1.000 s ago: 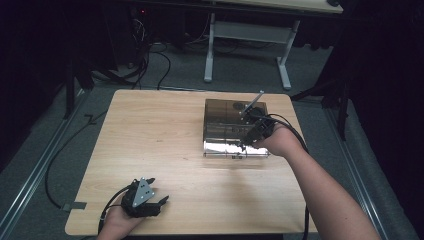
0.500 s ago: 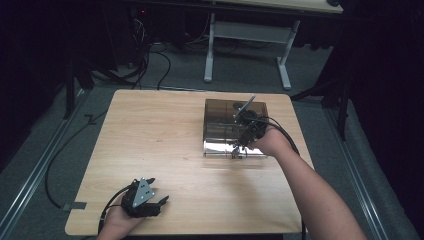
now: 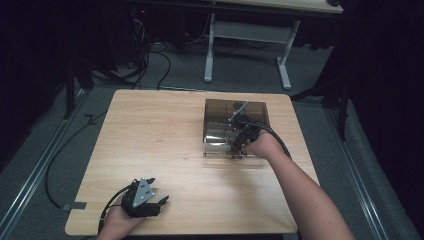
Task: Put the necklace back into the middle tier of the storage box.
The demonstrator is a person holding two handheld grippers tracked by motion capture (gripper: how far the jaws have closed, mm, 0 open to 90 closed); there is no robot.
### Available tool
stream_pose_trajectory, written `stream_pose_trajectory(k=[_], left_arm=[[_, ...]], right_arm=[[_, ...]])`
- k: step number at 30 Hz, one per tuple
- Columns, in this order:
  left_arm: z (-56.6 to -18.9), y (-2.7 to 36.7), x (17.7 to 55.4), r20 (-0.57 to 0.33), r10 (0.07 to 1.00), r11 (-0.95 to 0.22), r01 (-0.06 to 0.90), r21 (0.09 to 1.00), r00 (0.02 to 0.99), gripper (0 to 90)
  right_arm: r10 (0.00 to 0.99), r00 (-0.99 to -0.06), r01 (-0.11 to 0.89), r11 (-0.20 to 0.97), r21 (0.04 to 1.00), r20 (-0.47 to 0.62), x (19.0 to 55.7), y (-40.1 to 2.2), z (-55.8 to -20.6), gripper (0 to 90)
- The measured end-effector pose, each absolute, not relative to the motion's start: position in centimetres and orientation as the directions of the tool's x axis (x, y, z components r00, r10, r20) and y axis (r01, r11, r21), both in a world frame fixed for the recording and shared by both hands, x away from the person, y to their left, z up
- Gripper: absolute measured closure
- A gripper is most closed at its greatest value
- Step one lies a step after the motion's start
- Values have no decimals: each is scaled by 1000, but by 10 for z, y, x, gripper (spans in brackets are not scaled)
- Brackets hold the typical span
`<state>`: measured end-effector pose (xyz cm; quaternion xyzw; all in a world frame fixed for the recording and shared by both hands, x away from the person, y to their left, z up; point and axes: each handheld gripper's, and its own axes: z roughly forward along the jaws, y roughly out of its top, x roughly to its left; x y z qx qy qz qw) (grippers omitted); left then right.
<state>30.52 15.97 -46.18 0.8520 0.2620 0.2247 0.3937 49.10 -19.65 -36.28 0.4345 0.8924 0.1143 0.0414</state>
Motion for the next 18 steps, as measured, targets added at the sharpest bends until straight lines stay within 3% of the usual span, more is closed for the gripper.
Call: stream_pose_trajectory(k=[11, 18], left_arm=[[-462, 160, 305, 179, 623, -556, 269, 787, 762, 241], [-462, 159, 305, 180, 622, -558, 270, 785, 762, 242]], right_arm=[[784, -620, 768, 601, 222, 21, 491, -195, -383, 800], [796, -606, 774, 586, 240, 13, 486, -202, -360, 735]])
